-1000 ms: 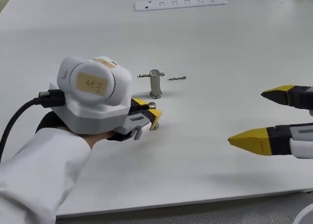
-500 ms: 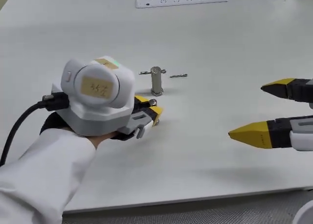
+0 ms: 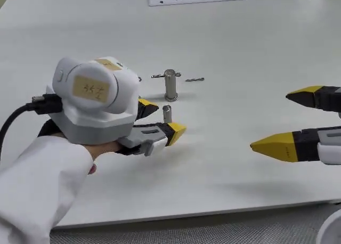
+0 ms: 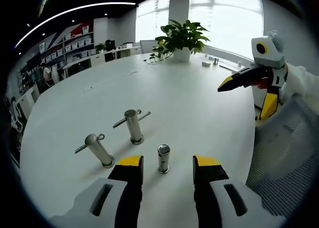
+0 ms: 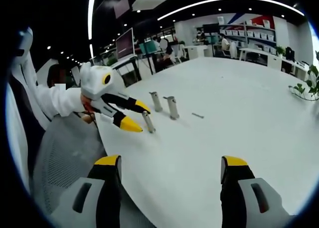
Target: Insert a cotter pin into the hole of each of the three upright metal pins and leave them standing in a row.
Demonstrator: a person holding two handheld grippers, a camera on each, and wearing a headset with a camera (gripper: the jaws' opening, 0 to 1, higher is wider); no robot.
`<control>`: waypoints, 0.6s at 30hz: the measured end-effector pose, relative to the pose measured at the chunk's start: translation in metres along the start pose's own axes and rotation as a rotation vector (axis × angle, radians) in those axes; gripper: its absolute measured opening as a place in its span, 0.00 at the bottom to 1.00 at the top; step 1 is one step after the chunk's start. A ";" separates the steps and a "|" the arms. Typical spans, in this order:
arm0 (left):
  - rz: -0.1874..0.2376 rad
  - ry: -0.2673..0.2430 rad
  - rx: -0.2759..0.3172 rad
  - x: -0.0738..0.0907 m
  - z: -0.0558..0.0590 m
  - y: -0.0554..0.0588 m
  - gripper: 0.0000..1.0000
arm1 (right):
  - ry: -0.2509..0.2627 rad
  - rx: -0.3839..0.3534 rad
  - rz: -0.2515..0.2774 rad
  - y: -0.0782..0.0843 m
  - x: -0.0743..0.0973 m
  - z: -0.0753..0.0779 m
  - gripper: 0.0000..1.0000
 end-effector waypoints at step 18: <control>0.045 0.077 0.071 0.042 -0.016 0.035 0.98 | 0.003 0.027 -0.034 -0.006 -0.001 0.002 0.79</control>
Point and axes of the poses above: the centre of the closed fingertips' face, and the gripper's own axes: x roughly backward along the fingers, z roughly to its right, y roughly out of its underside, the point moved 9 cm from there along x, roughly backward along the fingers, and after that the axes turned 15 degrees about -z, right-handed, at the moved point
